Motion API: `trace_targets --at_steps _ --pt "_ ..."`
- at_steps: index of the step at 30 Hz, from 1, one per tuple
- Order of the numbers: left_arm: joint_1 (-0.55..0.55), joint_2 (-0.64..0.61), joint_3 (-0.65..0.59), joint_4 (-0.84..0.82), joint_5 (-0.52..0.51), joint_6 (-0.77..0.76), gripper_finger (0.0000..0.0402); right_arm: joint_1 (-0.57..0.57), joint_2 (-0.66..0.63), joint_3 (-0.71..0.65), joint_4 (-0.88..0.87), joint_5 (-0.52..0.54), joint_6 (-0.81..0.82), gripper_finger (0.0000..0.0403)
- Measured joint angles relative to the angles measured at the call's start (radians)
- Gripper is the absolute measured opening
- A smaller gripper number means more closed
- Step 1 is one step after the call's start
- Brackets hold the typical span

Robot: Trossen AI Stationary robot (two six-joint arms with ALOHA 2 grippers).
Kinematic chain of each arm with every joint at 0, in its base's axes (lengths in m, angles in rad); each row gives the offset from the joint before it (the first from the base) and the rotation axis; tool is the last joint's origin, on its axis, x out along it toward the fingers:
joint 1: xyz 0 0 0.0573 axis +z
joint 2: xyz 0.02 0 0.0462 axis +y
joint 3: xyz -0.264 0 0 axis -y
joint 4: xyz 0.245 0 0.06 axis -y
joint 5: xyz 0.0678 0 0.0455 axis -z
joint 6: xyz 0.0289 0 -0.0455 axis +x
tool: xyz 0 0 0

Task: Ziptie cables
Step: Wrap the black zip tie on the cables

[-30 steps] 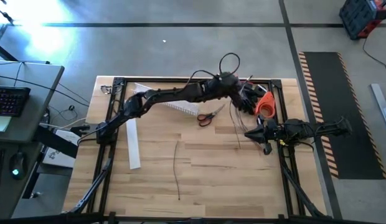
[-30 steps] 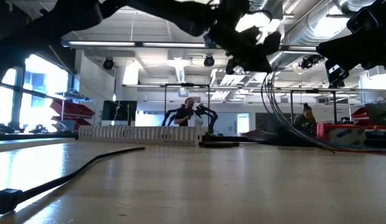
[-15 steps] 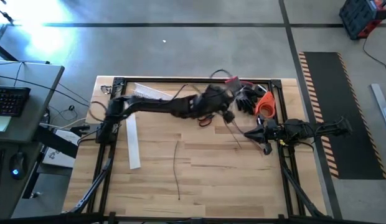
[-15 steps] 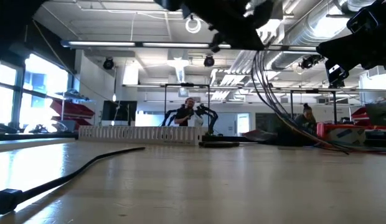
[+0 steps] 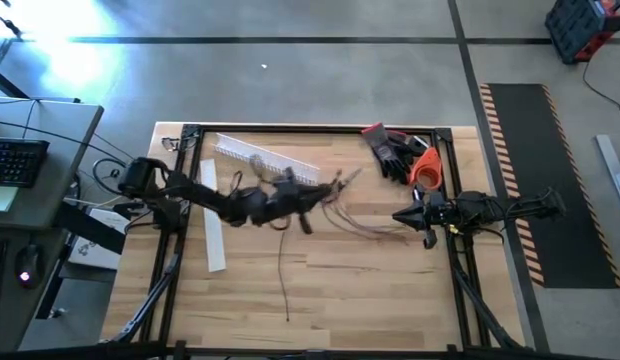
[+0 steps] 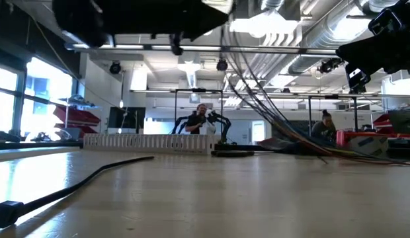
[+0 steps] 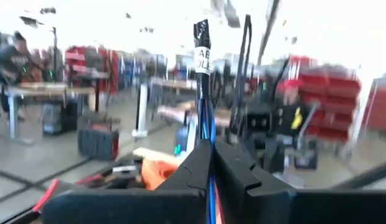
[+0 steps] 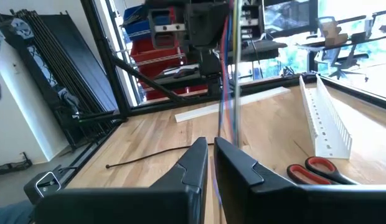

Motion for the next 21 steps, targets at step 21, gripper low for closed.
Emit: trace_targets --at_steps 21 --pt "-0.24 -0.014 -0.216 0.296 -0.139 0.141 0.0 0.0 0.0 0.0 0.0 0.0 0.0 0.0016"
